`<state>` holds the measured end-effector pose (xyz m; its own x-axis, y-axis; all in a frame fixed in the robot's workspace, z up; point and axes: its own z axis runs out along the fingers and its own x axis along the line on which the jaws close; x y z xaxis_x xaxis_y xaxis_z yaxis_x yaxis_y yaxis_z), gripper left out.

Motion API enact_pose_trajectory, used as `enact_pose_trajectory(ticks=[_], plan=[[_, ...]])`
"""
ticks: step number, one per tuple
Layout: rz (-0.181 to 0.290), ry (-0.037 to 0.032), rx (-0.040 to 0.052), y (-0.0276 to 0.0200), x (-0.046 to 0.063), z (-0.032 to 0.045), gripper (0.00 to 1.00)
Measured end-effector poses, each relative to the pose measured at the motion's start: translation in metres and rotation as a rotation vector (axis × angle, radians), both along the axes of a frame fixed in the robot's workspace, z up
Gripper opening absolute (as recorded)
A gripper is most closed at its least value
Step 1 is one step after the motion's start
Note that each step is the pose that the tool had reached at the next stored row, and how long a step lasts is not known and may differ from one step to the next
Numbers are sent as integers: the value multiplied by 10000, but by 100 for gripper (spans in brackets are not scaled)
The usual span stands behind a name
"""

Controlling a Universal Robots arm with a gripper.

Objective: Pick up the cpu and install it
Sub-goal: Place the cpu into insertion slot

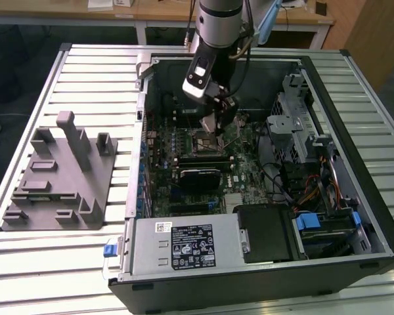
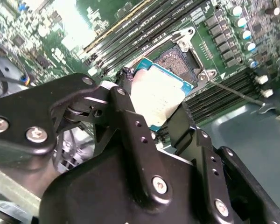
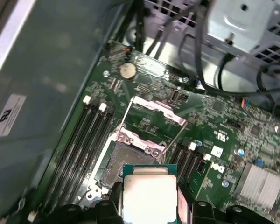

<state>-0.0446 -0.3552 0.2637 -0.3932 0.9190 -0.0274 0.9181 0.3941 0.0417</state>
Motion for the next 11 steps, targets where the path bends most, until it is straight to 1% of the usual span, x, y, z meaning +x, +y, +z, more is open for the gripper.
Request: enact_pose_trajectory(ticks=[11], plan=[[-1994,0,0,0,0,-26,54]])
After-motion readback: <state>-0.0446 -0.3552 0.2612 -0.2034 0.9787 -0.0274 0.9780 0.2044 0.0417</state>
